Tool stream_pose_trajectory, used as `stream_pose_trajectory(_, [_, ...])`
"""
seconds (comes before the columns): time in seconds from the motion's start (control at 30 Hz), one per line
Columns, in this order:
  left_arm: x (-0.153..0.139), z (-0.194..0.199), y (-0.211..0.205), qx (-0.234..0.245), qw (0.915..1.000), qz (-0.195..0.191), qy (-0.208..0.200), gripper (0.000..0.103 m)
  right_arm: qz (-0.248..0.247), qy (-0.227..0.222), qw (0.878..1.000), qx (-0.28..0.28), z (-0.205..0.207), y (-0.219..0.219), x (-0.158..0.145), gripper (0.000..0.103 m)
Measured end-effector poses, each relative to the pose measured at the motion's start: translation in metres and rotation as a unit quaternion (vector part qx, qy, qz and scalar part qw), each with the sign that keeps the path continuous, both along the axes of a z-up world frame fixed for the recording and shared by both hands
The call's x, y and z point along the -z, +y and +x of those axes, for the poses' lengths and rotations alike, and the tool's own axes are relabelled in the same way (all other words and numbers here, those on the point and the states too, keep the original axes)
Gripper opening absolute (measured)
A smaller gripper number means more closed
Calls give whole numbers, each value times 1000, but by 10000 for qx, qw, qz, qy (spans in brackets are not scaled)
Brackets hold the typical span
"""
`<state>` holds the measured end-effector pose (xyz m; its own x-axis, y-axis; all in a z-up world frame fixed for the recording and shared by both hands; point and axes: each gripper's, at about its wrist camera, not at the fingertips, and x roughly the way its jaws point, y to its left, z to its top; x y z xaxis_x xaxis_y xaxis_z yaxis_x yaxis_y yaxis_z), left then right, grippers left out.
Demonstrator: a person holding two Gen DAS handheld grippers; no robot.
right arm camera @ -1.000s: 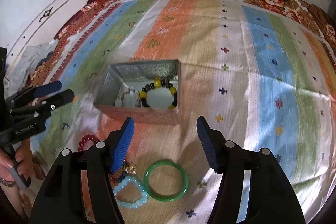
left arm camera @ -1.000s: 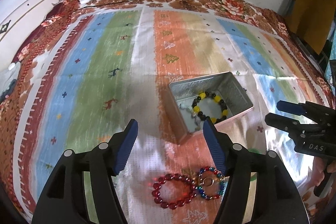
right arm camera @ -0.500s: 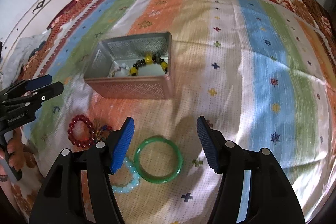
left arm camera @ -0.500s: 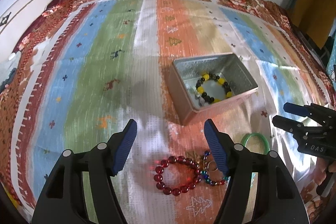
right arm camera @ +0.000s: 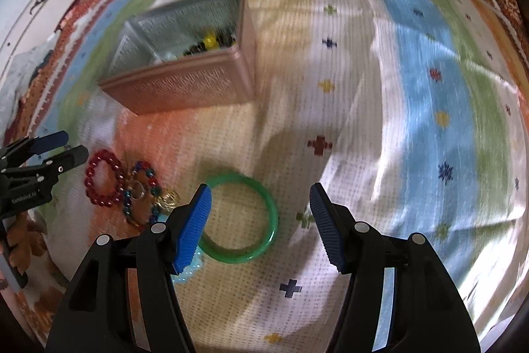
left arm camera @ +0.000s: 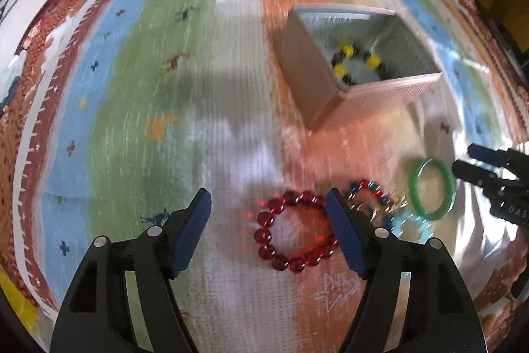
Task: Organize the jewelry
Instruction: 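Move left tool to red bead bracelet while right tool approaches green jade bangle, then close left tool on red bead bracelet while right tool grips green jade bangle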
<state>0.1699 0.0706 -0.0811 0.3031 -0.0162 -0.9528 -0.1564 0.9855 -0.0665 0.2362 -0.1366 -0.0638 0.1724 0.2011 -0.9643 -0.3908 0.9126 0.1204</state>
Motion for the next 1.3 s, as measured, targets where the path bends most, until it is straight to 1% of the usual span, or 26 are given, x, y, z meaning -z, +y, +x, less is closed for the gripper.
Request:
stream_pose_trajectory(0.03, [2, 0, 0, 3, 10000, 50, 36, 71, -39, 32, 10000, 30, 0, 0, 2, 61])
stream_pose_trajectory(0.2, [11, -1, 3, -31, 9997, -72, 247, 71, -158, 159, 9997, 60, 0, -2, 10, 61])
stream_pose_trajectory(0.33, [20, -1, 2, 40, 9991, -49, 409, 71, -182, 309, 9993, 73, 1, -3, 18, 61])
stream_pose_trajectory(0.57, [31, 0, 3, 63, 9984, -3, 564, 71, -317, 342, 9989, -52, -1, -1, 27, 61])
stream_pose_trajectory(0.67, [35, 2, 2, 80, 9981, 28, 604, 67, -372, 351, 9987, -82, 0, 3, 32, 61])
stream_pose_trajectory(0.7, [37, 2, 1, 99, 9980, 50, 622, 62, -391, 345, 9986, -92, 0, 4, 33, 61])
stream_pose_trajectory(0.83, [44, 7, 0, 208, 9976, 252, 610, 55, -487, 278, 9983, -186, 0, 5, 36, 61])
stream_pose_trajectory(0.9, [48, 12, -7, 277, 9976, 223, 594, 44, -524, 196, 9981, -259, -1, 10, 37, 61])
stream_pose_trajectory(0.93, [48, 12, -9, 335, 9975, 207, 581, 40, -583, 165, 9977, -306, -1, 10, 38, 58])
stream_pose_trajectory(0.97, [48, 13, -14, 372, 9975, 196, 569, 32, -640, 136, 9973, -323, -1, 13, 38, 52])
stream_pose_trajectory(1.0, [49, 13, -16, 401, 9975, 177, 559, 23, -726, 93, 9968, -326, 0, 12, 38, 49])
stream_pose_trajectory(1.07, [50, 14, -20, 418, 9974, 207, 541, 17, -759, 70, 9966, -297, -2, 12, 36, 40])
stream_pose_trajectory(1.1, [51, 15, -20, 424, 9975, 200, 533, 16, -782, 50, 9965, -294, -3, 10, 36, 38])
stream_pose_trajectory(1.17, [51, 15, -21, 432, 9975, 182, 521, 16, -784, 32, 9965, -299, -5, 10, 36, 26])
stream_pose_trajectory(1.23, [52, 13, -20, 422, 9978, 147, 494, 16, -741, 51, 9967, -333, -3, 5, 34, 18])
stream_pose_trajectory(1.3, [53, 12, -20, 417, 9979, 126, 474, 16, -742, 56, 9965, -369, -4, 3, 35, 14])
